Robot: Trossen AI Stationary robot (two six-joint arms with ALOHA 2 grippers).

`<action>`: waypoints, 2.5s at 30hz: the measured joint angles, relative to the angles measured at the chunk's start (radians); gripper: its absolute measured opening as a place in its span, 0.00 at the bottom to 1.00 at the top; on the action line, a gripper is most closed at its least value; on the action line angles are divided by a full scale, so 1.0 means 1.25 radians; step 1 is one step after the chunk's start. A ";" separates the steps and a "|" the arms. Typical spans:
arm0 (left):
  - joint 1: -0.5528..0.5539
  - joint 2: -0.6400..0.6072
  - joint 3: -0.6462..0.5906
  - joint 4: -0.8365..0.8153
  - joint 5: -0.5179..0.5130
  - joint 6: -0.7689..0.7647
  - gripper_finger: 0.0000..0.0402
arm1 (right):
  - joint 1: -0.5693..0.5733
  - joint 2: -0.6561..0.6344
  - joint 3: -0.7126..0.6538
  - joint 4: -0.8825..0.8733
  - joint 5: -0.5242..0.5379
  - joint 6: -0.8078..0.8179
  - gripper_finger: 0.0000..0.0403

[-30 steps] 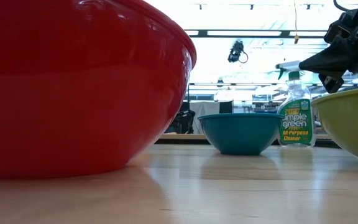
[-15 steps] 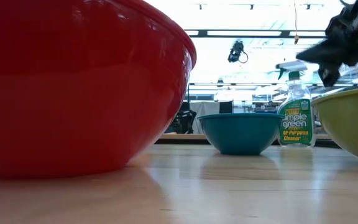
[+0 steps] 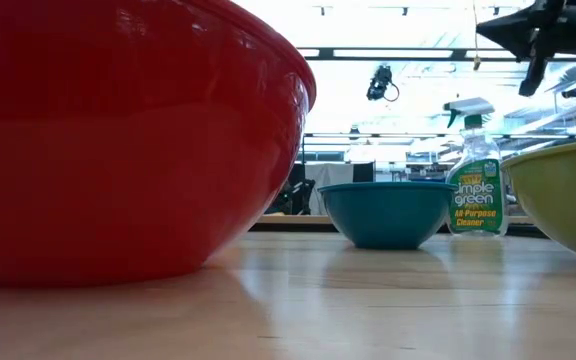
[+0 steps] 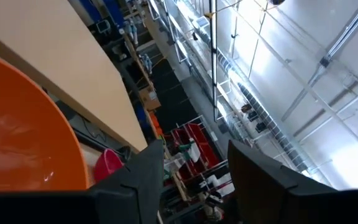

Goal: Nest bowls inside each other
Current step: Stack the large orange bowl on top of the extra large red bowl

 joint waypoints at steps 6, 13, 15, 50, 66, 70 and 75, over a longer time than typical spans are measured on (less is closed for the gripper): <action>0.000 0.000 0.000 0.078 0.001 0.008 0.45 | 0.000 0.080 0.000 0.070 0.098 0.221 0.04; 0.000 0.000 0.104 0.061 0.110 0.175 0.45 | -0.026 0.262 0.000 0.158 0.099 0.395 0.04; 0.000 0.000 0.160 -0.022 0.127 0.208 0.45 | -0.042 0.330 0.000 0.222 0.107 0.437 0.04; 0.043 0.267 0.549 -1.038 0.097 -0.176 0.45 | -0.217 1.390 1.043 -0.280 -0.247 0.113 0.04; 0.229 0.405 0.549 -1.044 0.314 -0.199 0.57 | -0.295 1.599 1.139 -0.390 -0.373 0.105 0.47; 0.243 0.403 0.549 -1.042 0.315 -0.155 0.63 | -0.324 1.637 1.140 -0.371 -0.442 0.134 0.61; 0.258 0.403 0.549 -1.042 0.314 -0.100 0.64 | -0.346 1.689 1.140 -0.344 -0.526 0.163 0.66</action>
